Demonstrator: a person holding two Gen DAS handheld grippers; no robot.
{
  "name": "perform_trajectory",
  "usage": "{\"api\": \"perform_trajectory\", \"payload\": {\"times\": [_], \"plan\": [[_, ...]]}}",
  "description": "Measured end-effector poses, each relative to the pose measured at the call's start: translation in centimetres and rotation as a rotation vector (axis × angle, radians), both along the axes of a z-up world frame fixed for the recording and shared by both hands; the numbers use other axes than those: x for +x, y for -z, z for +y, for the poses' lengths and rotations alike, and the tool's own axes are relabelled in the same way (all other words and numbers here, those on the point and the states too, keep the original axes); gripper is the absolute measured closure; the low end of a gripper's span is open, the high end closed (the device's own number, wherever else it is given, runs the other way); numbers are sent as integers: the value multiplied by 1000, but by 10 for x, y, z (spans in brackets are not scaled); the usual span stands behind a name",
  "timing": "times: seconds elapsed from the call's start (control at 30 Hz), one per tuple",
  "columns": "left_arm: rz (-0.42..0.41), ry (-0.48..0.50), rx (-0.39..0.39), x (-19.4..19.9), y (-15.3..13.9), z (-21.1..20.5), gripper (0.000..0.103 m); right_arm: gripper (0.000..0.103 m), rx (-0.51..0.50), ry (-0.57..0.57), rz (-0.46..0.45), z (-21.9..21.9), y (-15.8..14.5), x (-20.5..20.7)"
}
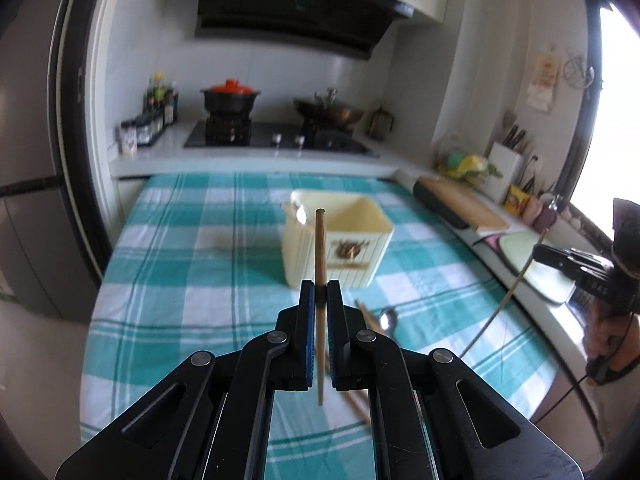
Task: Organize utensils
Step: 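Carry both chopsticks over the cream box and open both tools to drop them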
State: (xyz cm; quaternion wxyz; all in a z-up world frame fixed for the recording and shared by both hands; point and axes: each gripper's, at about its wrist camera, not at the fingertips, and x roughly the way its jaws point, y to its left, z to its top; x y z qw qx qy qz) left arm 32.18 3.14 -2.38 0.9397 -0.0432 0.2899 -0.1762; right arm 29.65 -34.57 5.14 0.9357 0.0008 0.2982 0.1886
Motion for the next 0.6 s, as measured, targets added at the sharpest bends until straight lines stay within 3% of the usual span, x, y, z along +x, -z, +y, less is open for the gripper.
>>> {"api": "perform_trajectory", "payload": {"times": [0.2, 0.4, 0.5, 0.6], "plan": [[-60, 12, -40, 18, -41, -5, 99, 96, 1, 16, -87, 10, -35, 24], [-232, -26, -67, 54, -102, -24, 99, 96, -8, 20, -225, 28, -79, 66], [-274, -61, -62, 87, -115, -37, 99, 96, 11, 21, -297, 38, -94, 86], [-251, -74, -53, 124, -108, -52, 99, 96, 10, 15, -351, 54, -96, 110]]}}
